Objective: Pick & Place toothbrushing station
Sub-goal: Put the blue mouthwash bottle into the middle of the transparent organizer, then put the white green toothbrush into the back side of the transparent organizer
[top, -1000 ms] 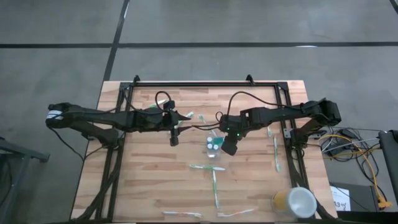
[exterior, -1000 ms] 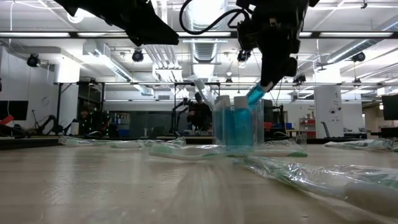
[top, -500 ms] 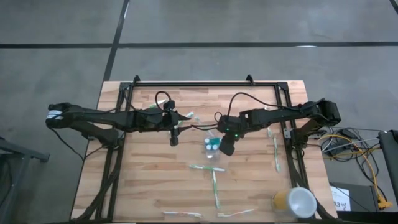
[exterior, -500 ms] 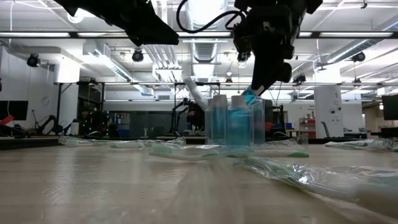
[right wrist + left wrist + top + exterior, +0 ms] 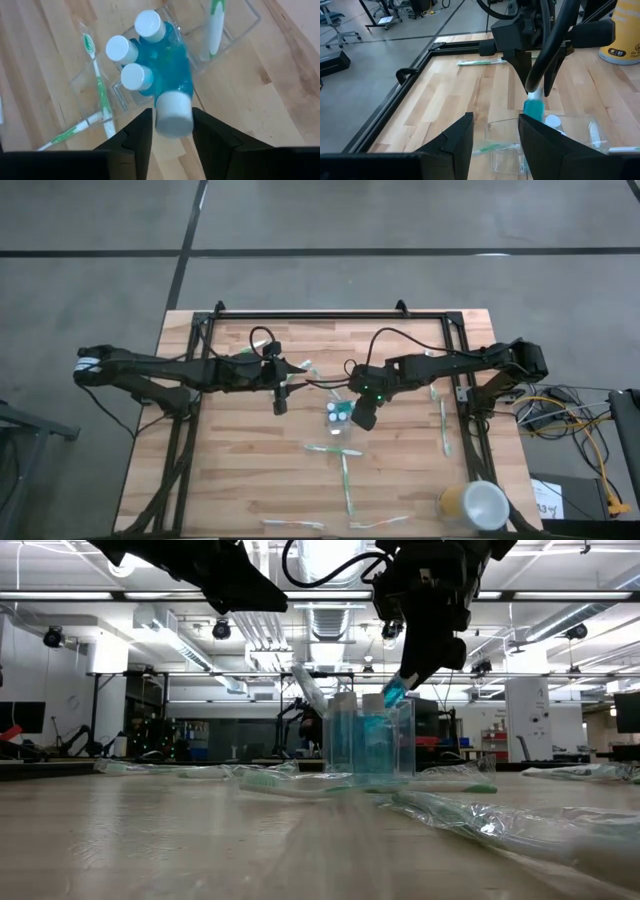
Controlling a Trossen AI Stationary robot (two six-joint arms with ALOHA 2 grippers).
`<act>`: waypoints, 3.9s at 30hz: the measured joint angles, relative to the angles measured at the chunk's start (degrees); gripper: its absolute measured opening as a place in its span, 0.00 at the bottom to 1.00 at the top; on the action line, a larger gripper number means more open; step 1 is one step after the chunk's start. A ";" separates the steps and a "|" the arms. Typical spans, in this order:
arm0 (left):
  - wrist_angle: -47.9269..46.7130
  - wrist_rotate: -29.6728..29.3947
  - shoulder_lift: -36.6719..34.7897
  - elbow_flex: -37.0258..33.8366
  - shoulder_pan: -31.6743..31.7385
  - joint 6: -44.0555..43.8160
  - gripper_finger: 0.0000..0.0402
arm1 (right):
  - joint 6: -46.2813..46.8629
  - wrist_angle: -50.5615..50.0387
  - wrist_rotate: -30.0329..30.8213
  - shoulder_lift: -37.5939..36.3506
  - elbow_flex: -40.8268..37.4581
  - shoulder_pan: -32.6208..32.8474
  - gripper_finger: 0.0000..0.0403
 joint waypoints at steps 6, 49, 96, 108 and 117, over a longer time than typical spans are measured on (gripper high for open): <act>-0.07 0.00 0.00 0.00 -0.02 0.01 0.40 | 0.00 0.15 0.01 -0.02 0.00 0.00 0.43; -9.26 4.76 -24.76 -0.09 -0.02 7.05 0.40 | -10.26 19.19 11.22 -26.70 -7.00 1.79 0.37; -18.86 5.82 -30.46 -0.20 -0.07 8.86 0.40 | -10.51 21.51 11.13 -27.56 -8.98 1.70 0.35; -18.63 5.84 -28.09 -0.20 -0.07 8.15 0.40 | -10.54 21.51 11.09 -27.54 -9.01 1.70 0.32; -16.74 -3.56 -26.08 -0.19 0.12 -1.34 0.40 | -10.54 21.53 11.16 -27.54 -9.01 1.70 0.31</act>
